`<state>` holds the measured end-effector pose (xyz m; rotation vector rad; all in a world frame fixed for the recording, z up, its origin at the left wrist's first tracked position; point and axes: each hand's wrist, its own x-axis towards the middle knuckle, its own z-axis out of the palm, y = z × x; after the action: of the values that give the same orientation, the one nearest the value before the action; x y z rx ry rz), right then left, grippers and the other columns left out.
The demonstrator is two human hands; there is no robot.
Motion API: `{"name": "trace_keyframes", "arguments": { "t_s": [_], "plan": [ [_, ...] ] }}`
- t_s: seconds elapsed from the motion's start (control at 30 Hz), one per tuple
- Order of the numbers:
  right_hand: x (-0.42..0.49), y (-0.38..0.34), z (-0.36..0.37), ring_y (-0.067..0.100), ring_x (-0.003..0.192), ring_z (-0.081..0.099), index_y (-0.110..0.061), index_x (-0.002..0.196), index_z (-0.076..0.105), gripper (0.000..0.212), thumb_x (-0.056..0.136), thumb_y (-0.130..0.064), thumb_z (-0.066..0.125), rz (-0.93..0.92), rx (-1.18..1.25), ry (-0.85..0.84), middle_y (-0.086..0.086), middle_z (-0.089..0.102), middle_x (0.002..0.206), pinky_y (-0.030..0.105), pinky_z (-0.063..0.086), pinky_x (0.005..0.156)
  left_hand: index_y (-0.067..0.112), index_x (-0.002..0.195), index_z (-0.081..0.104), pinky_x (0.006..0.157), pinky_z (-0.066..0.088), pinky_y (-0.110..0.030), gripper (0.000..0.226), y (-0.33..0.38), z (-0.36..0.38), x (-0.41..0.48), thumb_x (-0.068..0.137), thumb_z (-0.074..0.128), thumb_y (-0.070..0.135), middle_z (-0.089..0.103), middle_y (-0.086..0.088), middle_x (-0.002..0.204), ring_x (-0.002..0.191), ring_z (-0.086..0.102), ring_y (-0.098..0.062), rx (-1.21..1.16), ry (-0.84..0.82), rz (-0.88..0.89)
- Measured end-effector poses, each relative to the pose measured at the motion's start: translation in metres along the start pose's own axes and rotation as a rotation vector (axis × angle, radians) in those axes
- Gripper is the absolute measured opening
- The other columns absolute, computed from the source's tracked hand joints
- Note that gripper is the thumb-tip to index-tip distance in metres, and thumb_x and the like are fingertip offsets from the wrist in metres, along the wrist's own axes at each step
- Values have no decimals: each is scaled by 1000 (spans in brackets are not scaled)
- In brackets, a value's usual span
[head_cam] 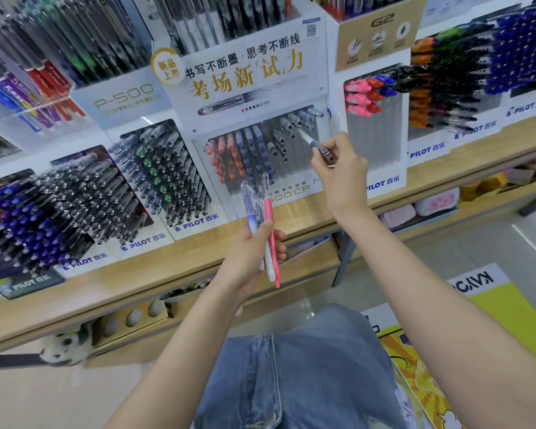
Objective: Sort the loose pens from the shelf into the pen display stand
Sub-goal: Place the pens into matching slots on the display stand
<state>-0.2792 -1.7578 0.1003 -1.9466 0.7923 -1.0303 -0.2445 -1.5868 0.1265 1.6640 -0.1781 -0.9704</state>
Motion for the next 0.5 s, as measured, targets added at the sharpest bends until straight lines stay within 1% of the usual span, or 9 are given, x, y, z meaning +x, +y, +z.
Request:
{"name": "trace_keyframes", "arguments": {
  "t_s": [0.1,0.17,0.23,0.4,0.47,0.5],
  "plan": [
    [4,-1,-3,23,67,60,-5,89,53,9,90,-13,57,-3,-20,-13,7,62,75,38,50,61,6,86,55,56,50,-20,28,3,0,-4,100,41,26,56,-4,67,51,55,-8,4,-3,11],
    [6,-4,-3,22,64,59,-5,88,53,10,90,-13,58,-18,-34,-12,5,61,73,33,48,58,8,81,56,54,50,-19,31,5,0,-6,101,40,26,56,-4,64,50,55,-8,11,-4,20],
    [6,-5,-3,18,58,54,-6,86,53,9,88,-13,59,-46,-48,3,1,57,68,26,44,54,8,78,56,53,50,-19,32,7,1,-8,101,40,25,56,-4,65,51,54,-9,3,-3,35],
    [6,-1,-3,14,56,48,-6,84,53,10,87,-11,60,-36,-51,-1,-1,54,65,14,35,50,9,78,56,52,51,-20,32,14,2,-10,101,40,24,56,-6,68,53,53,-11,-16,-2,49],
    [8,0,-1,15,58,52,-6,86,53,9,88,-12,60,-33,-67,-21,0,56,68,12,37,52,9,78,56,51,51,-19,31,16,3,-10,100,41,25,56,-5,67,53,53,-11,-14,-6,42],
    [9,-1,0,17,61,55,-6,87,54,9,88,-12,59,-38,-70,-31,1,58,70,14,40,53,9,79,56,51,50,-19,31,17,3,-10,100,41,26,56,-5,66,53,53,-11,-13,-8,40]
  ]
}}
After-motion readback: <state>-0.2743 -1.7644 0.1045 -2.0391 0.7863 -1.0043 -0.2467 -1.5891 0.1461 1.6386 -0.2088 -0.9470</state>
